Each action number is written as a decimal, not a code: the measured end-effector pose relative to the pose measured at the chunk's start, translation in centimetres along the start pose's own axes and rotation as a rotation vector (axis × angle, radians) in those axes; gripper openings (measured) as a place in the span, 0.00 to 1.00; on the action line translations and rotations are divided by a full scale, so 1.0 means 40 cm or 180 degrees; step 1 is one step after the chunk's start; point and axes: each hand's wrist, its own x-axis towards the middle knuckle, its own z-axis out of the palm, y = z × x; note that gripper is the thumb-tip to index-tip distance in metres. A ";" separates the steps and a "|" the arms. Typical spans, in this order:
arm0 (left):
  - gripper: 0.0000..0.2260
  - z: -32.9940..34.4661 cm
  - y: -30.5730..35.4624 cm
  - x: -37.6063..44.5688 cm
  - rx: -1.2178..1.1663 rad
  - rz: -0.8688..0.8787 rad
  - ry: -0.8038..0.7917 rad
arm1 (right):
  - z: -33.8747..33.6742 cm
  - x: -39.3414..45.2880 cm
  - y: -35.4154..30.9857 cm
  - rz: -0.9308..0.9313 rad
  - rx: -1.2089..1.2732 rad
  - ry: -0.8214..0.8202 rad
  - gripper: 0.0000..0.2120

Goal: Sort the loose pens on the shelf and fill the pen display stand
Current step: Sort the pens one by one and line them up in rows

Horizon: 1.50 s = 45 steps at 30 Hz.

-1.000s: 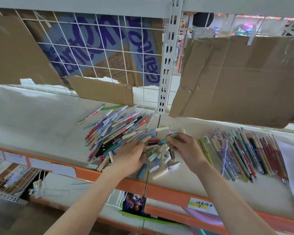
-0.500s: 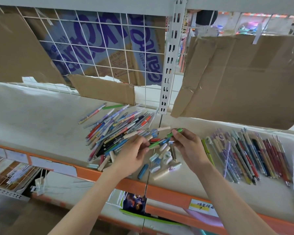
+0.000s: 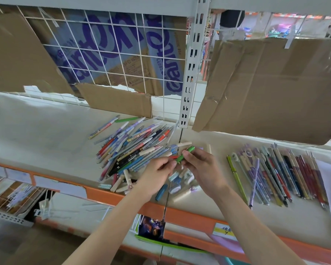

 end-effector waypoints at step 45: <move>0.13 -0.094 -0.091 0.082 0.3122 0.0282 0.0775 | -0.109 0.066 -0.027 -0.0401 -0.4359 0.0707 0.11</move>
